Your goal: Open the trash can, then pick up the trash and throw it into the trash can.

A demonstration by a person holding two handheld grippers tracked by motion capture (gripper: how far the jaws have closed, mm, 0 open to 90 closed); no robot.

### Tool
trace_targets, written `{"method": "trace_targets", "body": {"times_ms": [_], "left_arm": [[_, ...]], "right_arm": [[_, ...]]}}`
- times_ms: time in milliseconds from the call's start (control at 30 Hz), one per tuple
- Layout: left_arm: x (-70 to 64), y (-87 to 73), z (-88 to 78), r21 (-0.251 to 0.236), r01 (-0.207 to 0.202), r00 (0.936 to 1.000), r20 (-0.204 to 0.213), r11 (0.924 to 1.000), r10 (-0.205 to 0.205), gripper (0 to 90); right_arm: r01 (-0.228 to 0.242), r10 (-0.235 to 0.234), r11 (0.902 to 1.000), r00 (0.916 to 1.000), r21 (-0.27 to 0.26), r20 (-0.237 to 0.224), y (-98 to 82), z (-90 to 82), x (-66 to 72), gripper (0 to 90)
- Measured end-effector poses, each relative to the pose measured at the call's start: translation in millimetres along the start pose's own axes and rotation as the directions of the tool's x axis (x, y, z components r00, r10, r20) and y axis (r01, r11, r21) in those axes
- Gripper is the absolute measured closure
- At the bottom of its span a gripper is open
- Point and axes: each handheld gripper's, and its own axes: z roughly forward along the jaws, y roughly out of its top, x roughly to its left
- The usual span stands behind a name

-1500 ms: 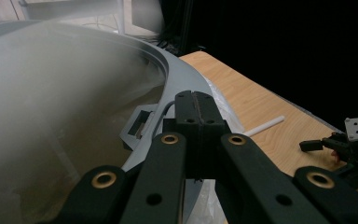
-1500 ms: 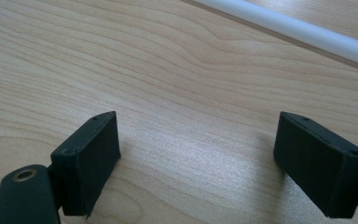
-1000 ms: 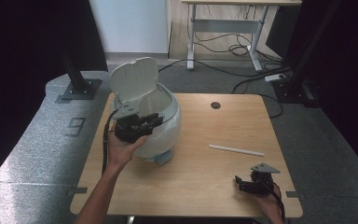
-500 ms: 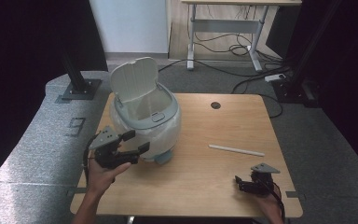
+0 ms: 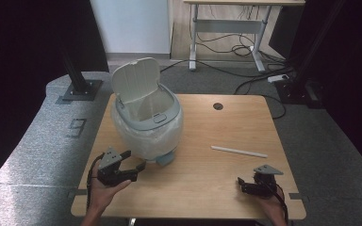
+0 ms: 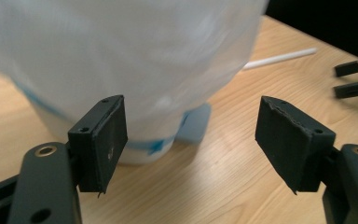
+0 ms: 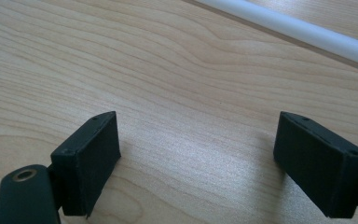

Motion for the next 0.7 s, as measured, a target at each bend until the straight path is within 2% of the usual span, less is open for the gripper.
{"method": "trace_targets", "body": {"times_ms": [100,200,467,500,700], "left_arm": [[7.3,-10.7,10.8,0.037,0.013,0.9999,-0.008,0.9992,-0.013,25.0],[10.1,-16.7,16.8,0.05,0.018,0.9997,-0.018,0.9986,-0.017,24.9],[7.2,-26.1,25.8,0.085,0.0,0.9995,-0.031,0.9964,0.002,23.6],[7.0,-27.1,26.4,0.086,0.0,0.9995,-0.03,0.9963,0.002,23.5],[8.8,-33.8,31.8,0.1,0.005,0.9995,-0.033,0.995,-0.001,23.4]], "right_arm": [[0.001,-0.001,1.0,1.0,0.0,0.0,0.0,0.0,0.0,13.9],[0.0,0.0,1.0,1.0,0.0,0.0,0.0,0.0,0.0,13.9],[0.0,0.0,1.0,1.0,-0.002,0.0,0.1,-0.2,-0.2,15.1],[-0.001,0.001,1.0,1.0,-0.007,0.001,-0.1,-0.7,-0.7,17.6],[0.014,-0.014,0.9992,0.9999,-0.037,0.007,0.4,-4.1,-2.7,19.4]]}}
